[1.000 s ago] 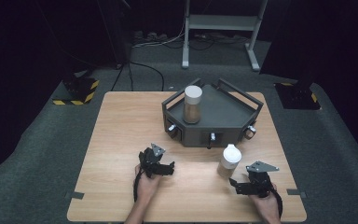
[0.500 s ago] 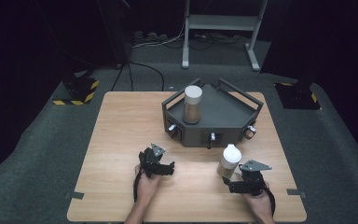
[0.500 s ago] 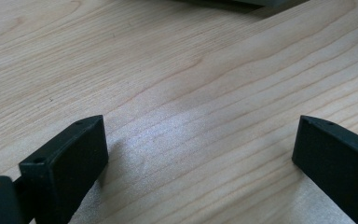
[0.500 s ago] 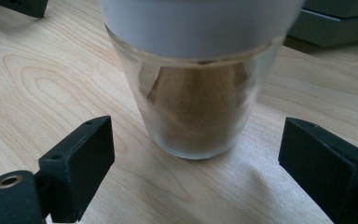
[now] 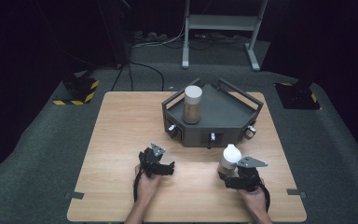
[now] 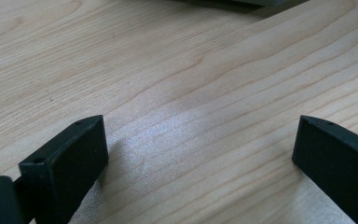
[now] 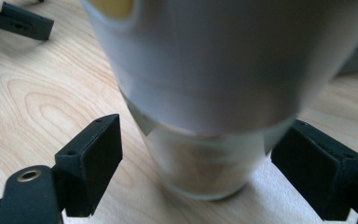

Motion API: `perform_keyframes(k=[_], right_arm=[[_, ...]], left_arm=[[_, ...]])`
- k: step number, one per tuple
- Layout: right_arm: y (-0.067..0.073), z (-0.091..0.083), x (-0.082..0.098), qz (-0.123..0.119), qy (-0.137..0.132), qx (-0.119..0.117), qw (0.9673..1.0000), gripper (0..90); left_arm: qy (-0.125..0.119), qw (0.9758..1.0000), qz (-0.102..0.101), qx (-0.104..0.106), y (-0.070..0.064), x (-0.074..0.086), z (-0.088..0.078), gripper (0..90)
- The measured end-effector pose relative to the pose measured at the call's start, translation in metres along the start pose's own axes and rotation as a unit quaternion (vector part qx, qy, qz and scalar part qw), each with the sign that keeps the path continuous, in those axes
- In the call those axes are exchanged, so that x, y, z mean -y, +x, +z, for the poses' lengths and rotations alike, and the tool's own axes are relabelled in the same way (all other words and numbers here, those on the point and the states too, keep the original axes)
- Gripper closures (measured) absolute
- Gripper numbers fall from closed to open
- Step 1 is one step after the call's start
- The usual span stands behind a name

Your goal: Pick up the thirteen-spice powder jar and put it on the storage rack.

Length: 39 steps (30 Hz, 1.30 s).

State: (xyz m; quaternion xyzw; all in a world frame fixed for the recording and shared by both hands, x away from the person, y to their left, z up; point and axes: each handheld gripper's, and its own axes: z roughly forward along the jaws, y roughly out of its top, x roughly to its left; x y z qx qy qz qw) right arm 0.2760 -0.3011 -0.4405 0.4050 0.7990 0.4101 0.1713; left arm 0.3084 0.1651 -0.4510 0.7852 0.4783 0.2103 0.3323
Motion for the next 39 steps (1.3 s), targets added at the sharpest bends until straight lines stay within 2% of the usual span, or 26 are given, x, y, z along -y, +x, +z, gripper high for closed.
perform_keyframes(k=[10, 19, 39], right_arm=[[-0.0008, 0.0055, -0.0038, 0.011, -0.015, 0.000, 0.9998, 20.4], [-0.0005, 0.0073, -0.0041, 0.014, -0.018, 0.004, 0.9997, 25.2], [-0.0003, 0.0083, -0.0041, 0.005, -0.020, 0.007, 0.9998, 28.8]], left_arm=[[0.000, 1.0000, 0.000, 0.000, 0.0000, 0.0000, 0.0000, 3.3], [0.000, 1.0000, 0.000, 0.000, 0.0000, 0.0000, 0.0000, 3.3], [0.000, 1.0000, 0.000, 0.000, 0.0001, 0.0000, 0.0000, 3.3]])
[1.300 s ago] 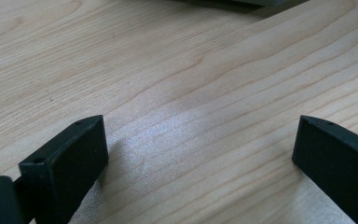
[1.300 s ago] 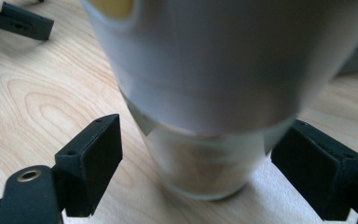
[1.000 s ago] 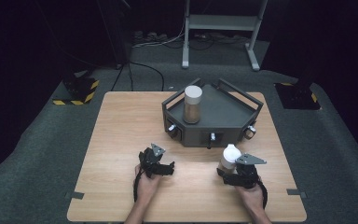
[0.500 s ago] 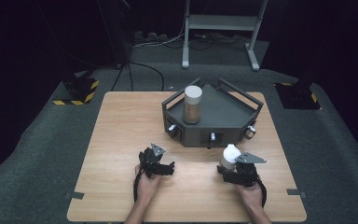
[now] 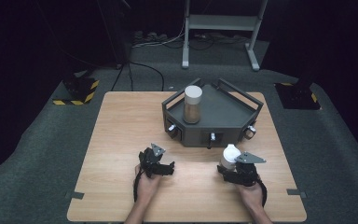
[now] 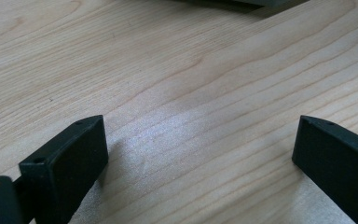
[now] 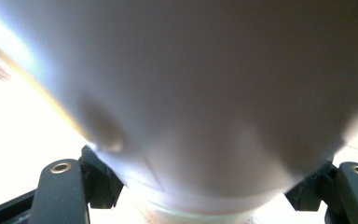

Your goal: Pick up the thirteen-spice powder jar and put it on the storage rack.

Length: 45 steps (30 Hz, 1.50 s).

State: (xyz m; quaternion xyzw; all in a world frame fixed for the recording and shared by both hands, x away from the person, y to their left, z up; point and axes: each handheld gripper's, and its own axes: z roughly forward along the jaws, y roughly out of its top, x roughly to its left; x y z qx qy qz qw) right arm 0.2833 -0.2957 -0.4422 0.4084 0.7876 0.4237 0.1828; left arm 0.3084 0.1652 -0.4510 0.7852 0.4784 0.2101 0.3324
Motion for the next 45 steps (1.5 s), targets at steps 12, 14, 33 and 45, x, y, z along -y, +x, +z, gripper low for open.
perform_keyframes(k=[12, 14, 33, 45], right_arm=[[0.004, -0.001, 0.002, -0.012, -0.005, 0.007, 0.9999, 30.0], [0.005, -0.001, 0.002, -0.012, -0.007, 0.009, 0.9999, 30.3], [0.004, -0.001, -0.004, -0.019, -0.004, 0.008, 0.9998, 30.8], [-0.001, -0.008, -0.009, -0.015, -0.011, 0.009, 0.9998, 30.8]], left_arm=[[0.000, 1.0000, 0.000, 0.000, 0.000, 0.000, 0.000, 3.3], [0.000, 1.0000, 0.000, 0.000, 0.000, 0.000, 0.000, 3.3], [0.000, 1.0000, 0.000, 0.000, 0.000, 0.000, 0.000, 3.3], [0.000, 1.0000, 0.000, 0.000, 0.000, 0.000, 0.000, 3.3]])
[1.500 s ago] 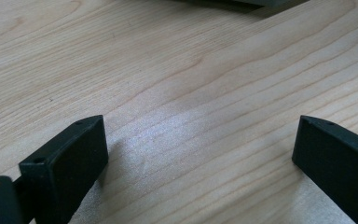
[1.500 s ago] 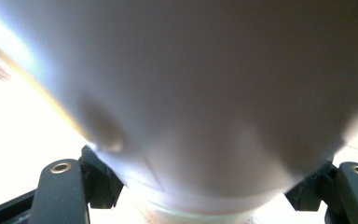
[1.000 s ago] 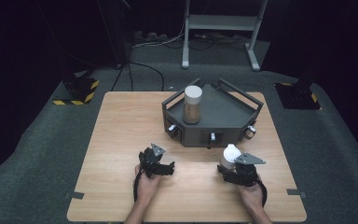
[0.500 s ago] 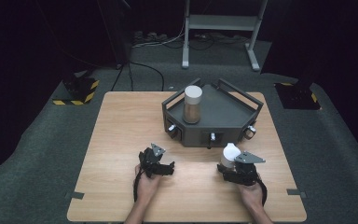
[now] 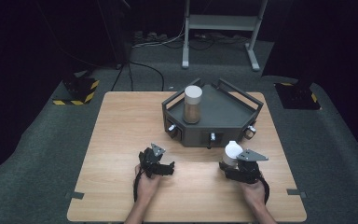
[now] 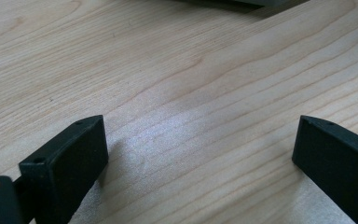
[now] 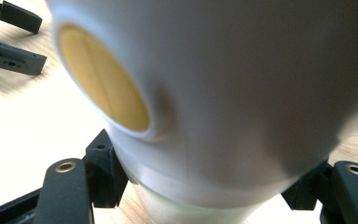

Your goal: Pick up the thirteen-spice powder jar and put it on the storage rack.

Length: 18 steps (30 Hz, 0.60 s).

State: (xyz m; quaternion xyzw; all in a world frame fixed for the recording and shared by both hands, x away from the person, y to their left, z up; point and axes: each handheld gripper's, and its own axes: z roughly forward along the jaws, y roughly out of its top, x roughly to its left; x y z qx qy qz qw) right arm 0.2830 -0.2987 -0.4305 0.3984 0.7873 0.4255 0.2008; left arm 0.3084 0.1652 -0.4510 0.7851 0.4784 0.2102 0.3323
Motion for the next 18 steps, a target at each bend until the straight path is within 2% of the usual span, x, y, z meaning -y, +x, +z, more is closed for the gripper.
perform_keyframes(k=[18], right_arm=[[-0.007, -0.012, -0.006, -0.001, -0.007, 0.001, 1.0000, 30.8]], left_arm=[[0.000, 1.0000, 0.000, 0.000, 0.000, 0.000, 0.000, 3.3]])
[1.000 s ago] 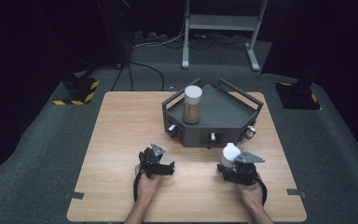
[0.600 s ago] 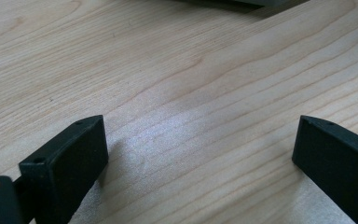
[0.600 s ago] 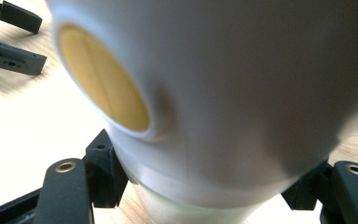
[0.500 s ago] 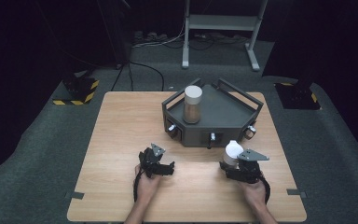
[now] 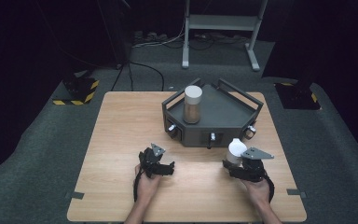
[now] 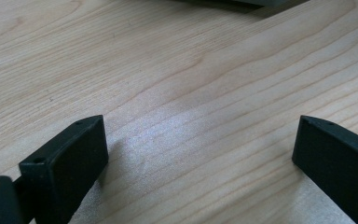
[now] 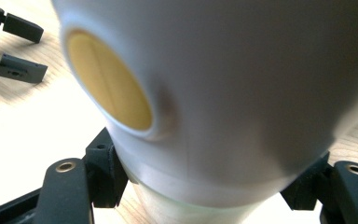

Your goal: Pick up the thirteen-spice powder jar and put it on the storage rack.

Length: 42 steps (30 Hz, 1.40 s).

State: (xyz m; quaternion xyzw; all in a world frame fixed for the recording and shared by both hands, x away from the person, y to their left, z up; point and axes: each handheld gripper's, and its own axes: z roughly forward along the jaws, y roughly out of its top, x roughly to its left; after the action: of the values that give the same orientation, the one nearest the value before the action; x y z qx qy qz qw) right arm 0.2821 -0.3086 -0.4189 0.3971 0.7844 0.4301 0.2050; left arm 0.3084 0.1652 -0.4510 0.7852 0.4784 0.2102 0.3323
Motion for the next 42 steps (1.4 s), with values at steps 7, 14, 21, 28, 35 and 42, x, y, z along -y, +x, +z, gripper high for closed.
perform_keyframes(k=[7, 14, 21, 28, 35, 42], right_arm=[[-0.002, -0.002, -0.004, -0.001, 0.000, -0.004, 1.0000, 30.8], [-0.003, -0.005, -0.007, -0.005, -0.004, -0.005, 1.0000, 30.8], [-0.006, -0.009, -0.012, -0.009, -0.007, -0.009, 0.9999, 30.9], [-0.009, -0.012, -0.018, -0.010, -0.011, -0.014, 0.9998, 30.9], [-0.014, -0.016, -0.024, -0.005, -0.019, -0.018, 0.9997, 30.8], [-0.016, -0.020, -0.030, -0.005, -0.025, -0.022, 0.9994, 30.9]], left_arm=[[0.000, 1.0000, 0.000, 0.000, 0.000, 0.000, 0.000, 3.3], [0.000, 1.0000, 0.000, 0.000, 0.000, 0.000, 0.000, 3.3], [0.000, 1.0000, 0.000, 0.000, 0.000, 0.000, 0.000, 3.3], [0.000, 1.0000, 0.000, 0.000, 0.000, 0.000, 0.000, 3.3], [0.000, 1.0000, 0.000, 0.000, 0.000, 0.000, 0.000, 3.3], [0.000, 1.0000, 0.000, 0.000, 0.000, 0.000, 0.000, 3.3]])
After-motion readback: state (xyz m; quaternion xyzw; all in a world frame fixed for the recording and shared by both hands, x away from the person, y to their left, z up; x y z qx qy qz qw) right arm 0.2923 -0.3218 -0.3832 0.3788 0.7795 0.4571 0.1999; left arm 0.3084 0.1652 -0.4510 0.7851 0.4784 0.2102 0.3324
